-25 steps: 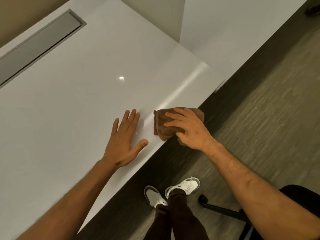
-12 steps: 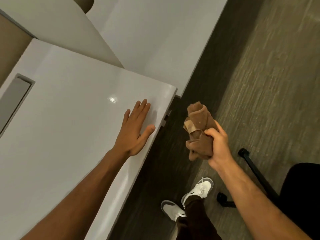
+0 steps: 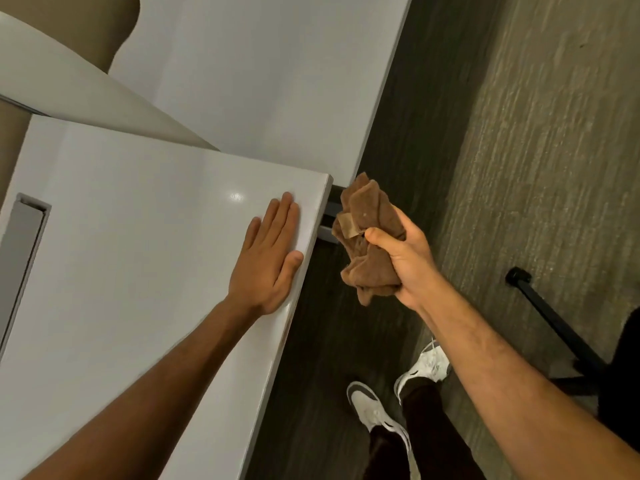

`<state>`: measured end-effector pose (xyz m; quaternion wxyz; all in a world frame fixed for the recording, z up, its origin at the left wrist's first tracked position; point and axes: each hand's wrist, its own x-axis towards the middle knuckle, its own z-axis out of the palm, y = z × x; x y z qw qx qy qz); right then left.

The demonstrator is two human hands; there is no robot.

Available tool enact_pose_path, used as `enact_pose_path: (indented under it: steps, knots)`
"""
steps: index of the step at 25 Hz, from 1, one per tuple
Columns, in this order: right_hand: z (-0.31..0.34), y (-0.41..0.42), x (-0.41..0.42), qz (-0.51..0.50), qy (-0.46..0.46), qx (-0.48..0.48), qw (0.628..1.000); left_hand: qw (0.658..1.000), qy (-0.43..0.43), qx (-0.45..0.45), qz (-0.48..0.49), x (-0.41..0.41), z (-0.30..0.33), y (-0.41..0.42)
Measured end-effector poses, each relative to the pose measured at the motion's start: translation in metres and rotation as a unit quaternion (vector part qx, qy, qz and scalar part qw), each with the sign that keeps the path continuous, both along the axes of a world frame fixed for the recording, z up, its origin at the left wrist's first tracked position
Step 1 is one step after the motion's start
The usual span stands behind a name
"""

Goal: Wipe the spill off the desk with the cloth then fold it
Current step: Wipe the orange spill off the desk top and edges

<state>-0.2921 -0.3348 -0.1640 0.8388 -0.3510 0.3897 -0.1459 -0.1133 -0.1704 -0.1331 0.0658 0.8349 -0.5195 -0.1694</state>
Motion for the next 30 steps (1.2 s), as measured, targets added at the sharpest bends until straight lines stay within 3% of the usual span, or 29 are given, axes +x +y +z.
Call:
enact_pose_path:
  steps: [11, 22, 26, 30]
  knots:
    - [-0.008, 0.034, 0.053, -0.034, -0.005, -0.081, 0.996, 1.0, -0.009, -0.021, -0.018, 0.0, -0.001, 0.002]
    - [-0.032, 0.097, 0.05, -0.084, 0.005, -0.114, 0.99, 0.998, -0.028, -0.035, -0.044, 0.006, -0.009, 0.002]
    - [-0.034, 0.104, 0.039, -0.075, 0.034, -0.166, 0.983, 0.998, -0.029, -0.024, -0.043, 0.004, -0.006, 0.002]
    - [-0.029, 0.085, 0.034, -0.206, 0.045, -0.171, 0.962, 0.998, -0.013, -0.031, -0.046, 0.004, -0.003, 0.004]
